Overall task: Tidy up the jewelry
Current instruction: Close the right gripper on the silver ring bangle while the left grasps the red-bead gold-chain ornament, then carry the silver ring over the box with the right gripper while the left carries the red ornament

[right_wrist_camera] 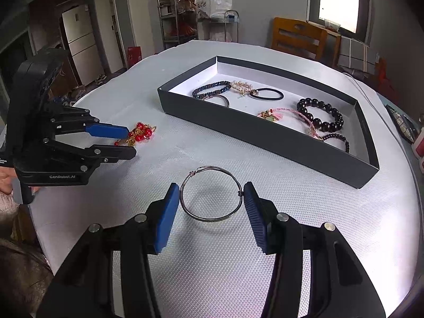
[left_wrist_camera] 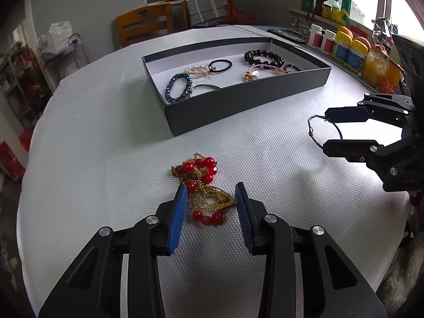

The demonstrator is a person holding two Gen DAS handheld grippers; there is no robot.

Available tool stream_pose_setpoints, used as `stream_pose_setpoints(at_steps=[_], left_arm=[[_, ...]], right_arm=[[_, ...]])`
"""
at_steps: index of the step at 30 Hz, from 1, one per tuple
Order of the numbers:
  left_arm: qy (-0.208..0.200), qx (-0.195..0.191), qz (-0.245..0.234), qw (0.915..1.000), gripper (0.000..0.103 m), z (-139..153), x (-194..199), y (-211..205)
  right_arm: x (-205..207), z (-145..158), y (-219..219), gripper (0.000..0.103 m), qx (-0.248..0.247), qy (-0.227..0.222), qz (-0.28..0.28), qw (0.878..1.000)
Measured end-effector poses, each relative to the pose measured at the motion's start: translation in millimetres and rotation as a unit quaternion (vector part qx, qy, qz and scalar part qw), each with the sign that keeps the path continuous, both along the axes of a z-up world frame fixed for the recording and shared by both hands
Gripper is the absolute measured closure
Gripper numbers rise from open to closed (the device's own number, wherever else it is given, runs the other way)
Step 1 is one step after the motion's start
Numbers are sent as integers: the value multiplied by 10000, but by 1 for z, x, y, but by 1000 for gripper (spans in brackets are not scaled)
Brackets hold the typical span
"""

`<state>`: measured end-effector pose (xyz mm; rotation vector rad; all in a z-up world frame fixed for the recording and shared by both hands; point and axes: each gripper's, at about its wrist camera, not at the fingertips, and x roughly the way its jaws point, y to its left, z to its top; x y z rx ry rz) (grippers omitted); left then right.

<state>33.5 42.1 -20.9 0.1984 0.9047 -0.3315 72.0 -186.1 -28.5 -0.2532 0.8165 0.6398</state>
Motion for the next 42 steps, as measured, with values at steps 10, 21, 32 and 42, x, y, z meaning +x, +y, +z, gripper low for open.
stream_pose_setpoints(at_steps=[10, 21, 32, 42], left_arm=[[-575, -110, -5, 9983, 64, 39, -12, 3], [-1341, -197, -57, 9908, 64, 95, -23, 1], [-1539, -230, -301, 9874, 64, 123, -7, -12], [-1542, -175, -458, 9868, 64, 133, 55, -42]], right_arm=[[1, 11, -10, 53, 120, -104, -125, 9998], [4, 28, -22, 53, 289, -249, -251, 9990], [22, 59, -34, 53, 284, -520, -382, 9975], [75, 78, -44, 53, 183, -657, -747, 9949]])
